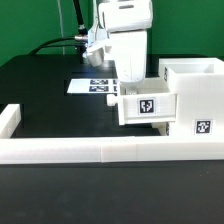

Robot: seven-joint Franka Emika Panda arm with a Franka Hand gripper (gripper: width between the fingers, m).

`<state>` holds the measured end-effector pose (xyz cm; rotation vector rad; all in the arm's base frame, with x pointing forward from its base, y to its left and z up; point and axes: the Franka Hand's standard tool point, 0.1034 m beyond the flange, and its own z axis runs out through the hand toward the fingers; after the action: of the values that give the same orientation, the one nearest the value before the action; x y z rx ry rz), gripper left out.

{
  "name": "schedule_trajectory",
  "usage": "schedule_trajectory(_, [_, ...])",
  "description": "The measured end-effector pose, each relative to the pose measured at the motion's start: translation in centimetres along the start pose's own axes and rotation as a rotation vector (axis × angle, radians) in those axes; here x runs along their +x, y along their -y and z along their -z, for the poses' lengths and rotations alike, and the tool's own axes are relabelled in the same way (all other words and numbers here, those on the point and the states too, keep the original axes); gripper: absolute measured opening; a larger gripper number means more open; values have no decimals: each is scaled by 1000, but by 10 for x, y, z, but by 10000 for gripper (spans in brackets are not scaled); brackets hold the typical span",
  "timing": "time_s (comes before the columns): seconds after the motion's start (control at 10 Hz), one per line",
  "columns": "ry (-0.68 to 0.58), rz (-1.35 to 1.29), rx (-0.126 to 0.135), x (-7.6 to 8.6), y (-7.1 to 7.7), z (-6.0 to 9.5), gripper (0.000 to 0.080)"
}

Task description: Assemble drawer

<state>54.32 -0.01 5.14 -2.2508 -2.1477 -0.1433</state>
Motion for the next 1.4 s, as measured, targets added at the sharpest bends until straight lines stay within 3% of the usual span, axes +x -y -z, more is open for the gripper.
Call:
schedule_trajectory(0.1, [0, 0, 0, 0, 0, 0, 44])
schedule_trajectory(0.2, [4, 0, 26, -1, 2, 0, 44])
schedule_trajectory(0.4, [14, 29, 21, 2, 2, 0, 44])
schedule_trajectory(0.7, [30, 37, 35, 1, 1, 1, 44])
schedule_trajectory(1.4, [28, 53, 22, 3, 2, 0, 44])
